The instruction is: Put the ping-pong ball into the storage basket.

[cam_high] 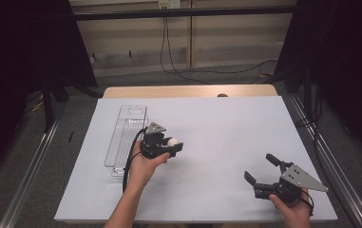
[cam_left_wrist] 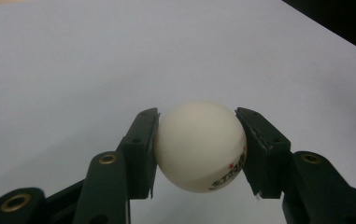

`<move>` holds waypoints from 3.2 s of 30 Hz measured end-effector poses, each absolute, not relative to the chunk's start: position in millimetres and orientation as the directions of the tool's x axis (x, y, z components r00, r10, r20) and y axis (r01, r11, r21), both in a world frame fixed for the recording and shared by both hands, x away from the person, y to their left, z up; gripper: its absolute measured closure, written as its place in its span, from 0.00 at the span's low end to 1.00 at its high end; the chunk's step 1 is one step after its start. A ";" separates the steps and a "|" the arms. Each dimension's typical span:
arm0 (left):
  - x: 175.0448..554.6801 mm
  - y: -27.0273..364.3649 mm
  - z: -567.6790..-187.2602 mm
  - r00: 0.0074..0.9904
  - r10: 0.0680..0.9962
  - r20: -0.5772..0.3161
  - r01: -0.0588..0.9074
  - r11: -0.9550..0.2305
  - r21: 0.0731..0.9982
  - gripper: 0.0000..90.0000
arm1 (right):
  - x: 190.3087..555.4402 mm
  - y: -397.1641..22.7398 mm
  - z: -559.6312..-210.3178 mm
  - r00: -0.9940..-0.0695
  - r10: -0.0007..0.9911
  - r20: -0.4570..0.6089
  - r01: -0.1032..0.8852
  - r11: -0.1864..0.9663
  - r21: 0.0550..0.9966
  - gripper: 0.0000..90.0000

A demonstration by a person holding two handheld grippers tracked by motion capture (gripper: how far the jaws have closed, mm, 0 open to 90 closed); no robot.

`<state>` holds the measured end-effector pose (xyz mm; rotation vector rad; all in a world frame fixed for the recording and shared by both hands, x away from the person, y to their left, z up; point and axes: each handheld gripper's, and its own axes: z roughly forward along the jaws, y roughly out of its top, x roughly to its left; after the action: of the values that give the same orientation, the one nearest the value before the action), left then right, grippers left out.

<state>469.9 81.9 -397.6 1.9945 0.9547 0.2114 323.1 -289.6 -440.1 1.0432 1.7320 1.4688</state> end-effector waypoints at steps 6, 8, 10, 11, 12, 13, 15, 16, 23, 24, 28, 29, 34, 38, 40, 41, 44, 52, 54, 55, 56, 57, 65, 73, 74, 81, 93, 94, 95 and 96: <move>470.4 85.0 -396.4 0.674 0.706 -0.220 0.556 -0.288 0.780 0.57 | 323.2 -289.7 -440.1 -0.488 0.873 0.025 0.167 0.065 0.984 0.02; 470.6 86.0 -395.6 0.673 0.707 -0.217 0.554 -0.288 0.781 0.57 | 323.1 -289.8 -440.0 -0.487 0.873 0.027 0.169 0.064 0.984 0.02; 471.1 87.7 -394.5 0.681 0.702 -0.210 0.549 -0.300 0.780 0.57 | 323.3 -290.0 -440.1 -0.487 0.873 0.025 0.167 0.065 0.984 0.02; 470.7 87.6 -393.9 0.673 0.707 -0.217 0.554 -0.287 0.781 0.57 | 323.3 -290.1 -440.1 -0.487 0.873 0.025 0.168 0.065 0.984 0.02; 470.8 88.3 -393.2 0.676 0.705 -0.213 0.553 -0.295 0.779 0.57 | 323.3 -290.2 -440.1 -0.487 0.873 0.025 0.168 0.065 0.984 0.02; 470.5 88.5 -392.7 0.670 0.709 -0.221 0.557 -0.282 0.781 0.57 | 323.1 -290.0 -440.0 -0.486 0.873 0.027 0.169 0.064 0.984 0.03; 471.0 90.7 -391.7 0.673 0.708 -0.214 0.555 -0.292 0.779 0.57 | 323.0 -289.5 -440.0 -0.486 0.874 0.028 0.168 0.062 0.984 0.02; 470.8 90.8 -391.6 0.667 0.710 -0.226 0.559 -0.277 0.782 0.57 | 323.0 -289.4 -440.0 -0.485 0.874 0.028 0.168 0.062 0.984 0.02; 472.0 94.9 -391.3 0.662 0.715 -0.226 0.566 -0.278 0.776 0.57 | 323.2 -289.5 -440.1 -0.487 0.873 0.026 0.167 0.063 0.984 0.02; 471.9 94.7 -391.6 0.659 0.717 -0.229 0.568 -0.274 0.776 0.57 | 323.2 -289.5 -440.1 -0.487 0.873 0.027 0.168 0.063 0.984 0.02; 472.4 95.8 -392.0 0.663 0.714 -0.225 0.568 -0.283 0.773 0.57 | 323.4 -290.0 -440.0 -0.485 0.874 0.026 0.163 0.061 0.985 0.02; 472.3 96.0 -392.0 0.660 0.717 -0.225 0.568 -0.280 0.774 0.57 | 323.2 -290.0 -440.0 -0.486 0.874 0.028 0.165 0.061 0.984 0.03; 473.1 99.5 -391.4 0.659 0.717 -0.226 0.570 -0.281 0.772 0.57 | 323.2 -289.3 -440.2 -0.487 0.873 0.027 0.167 0.063 0.984 0.02; 473.0 101.4 -390.4 0.654 0.721 -0.228 0.575 -0.279 0.769 0.57 | 323.1 -289.7 -439.9 -0.488 0.872 0.028 0.168 0.062 0.984 0.02; 472.7 101.5 -390.4 0.652 0.723 -0.230 0.577 -0.277 0.768 0.57 | 323.4 -289.9 -439.9 -0.487 0.873 0.027 0.162 0.061 0.985 0.02; 472.7 101.9 -390.2 0.653 0.722 -0.228 0.577 -0.281 0.767 0.57 | 323.4 -290.2 -439.7 -0.487 0.873 0.024 0.160 0.062 0.985 0.03; 473.0 103.1 -390.1 0.654 0.721 -0.229 0.578 -0.281 0.766 0.57 | 323.3 -290.1 -439.4 -0.486 0.874 0.029 0.161 0.057 0.985 0.02; 472.9 107.1 -388.0 0.647 0.728 -0.226 0.577 -0.273 0.770 0.57 | 323.8 -288.8 -439.9 -0.490 0.872 0.021 0.159 0.066 0.985 0.02; 472.8 108.0 -387.5 0.648 0.728 -0.225 0.576 -0.275 0.769 0.57 | 323.7 -288.6 -439.9 -0.489 0.872 0.020 0.161 0.067 0.985 0.02; 472.9 108.2 -387.5 0.650 0.724 -0.231 0.577 -0.272 0.770 0.57 | 323.9 -288.6 -440.1 -0.491 0.871 0.025 0.162 0.063 0.985 0.02; 473.2 109.2 -387.1 0.653 0.723 -0.226 0.574 -0.279 0.770 0.57 | 323.7 -288.6 -440.3 -0.490 0.871 0.030 0.168 0.060 0.984 0.02; 473.3 109.8 -386.9 0.652 0.725 -0.224 0.575 -0.280 0.769 0.57 | 324.0 -288.7 -440.6 -0.486 0.873 0.029 0.166 0.060 0.984 0.02; 474.0 113.8 -385.5 0.643 0.732 -0.225 0.579 -0.272 0.769 0.57 | 323.6 -289.2 -440.2 -0.488 0.873 0.026 0.167 0.064 0.984 0.02; 474.6 117.0 -383.8 0.635 0.737 -0.231 0.584 -0.262 0.768 0.57 | 323.7 -289.6 -440.1 -0.486 0.874 0.024 0.167 0.066 0.984 0.02; 474.7 117.8 -383.4 0.638 0.737 -0.225 0.581 -0.269 0.768 0.57 | 323.6 -289.5 -440.2 -0.485 0.874 0.025 0.168 0.065 0.984 0.02; 474.8 119.5 -382.1 0.633 0.736 -0.240 0.587 -0.253 0.769 0.57 | 324.0 -289.7 -440.1 -0.486 0.874 0.021 0.161 0.066 0.985 0.02; 475.7 123.7 -380.4 0.643 0.733 -0.221 0.580 -0.278 0.765 0.57 | 324.0 -290.0 -440.0 -0.488 0.872 0.024 0.164 0.064 0.984 0.02; 475.5 123.0 -380.7 0.636 0.736 -0.232 0.583 -0.260 0.770 0.57 | 324.2 -289.7 -440.1 -0.485 0.874 0.023 0.161 0.063 0.985 0.02; 475.7 123.8 -380.3 0.634 0.738 -0.230 0.584 -0.262 0.768 0.57 | 324.3 -289.7 -440.2 -0.486 0.874 0.022 0.161 0.064 0.985 0.02; 475.3 123.4 -380.4 0.626 0.739 -0.248 0.590 -0.241 0.770 0.57 | 324.2 -289.6 -440.2 -0.486 0.874 0.024 0.164 0.064 0.984 0.02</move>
<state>475.3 123.4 -380.4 1.9399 1.0511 0.2068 324.2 -289.6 -440.2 1.0399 1.7275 1.4693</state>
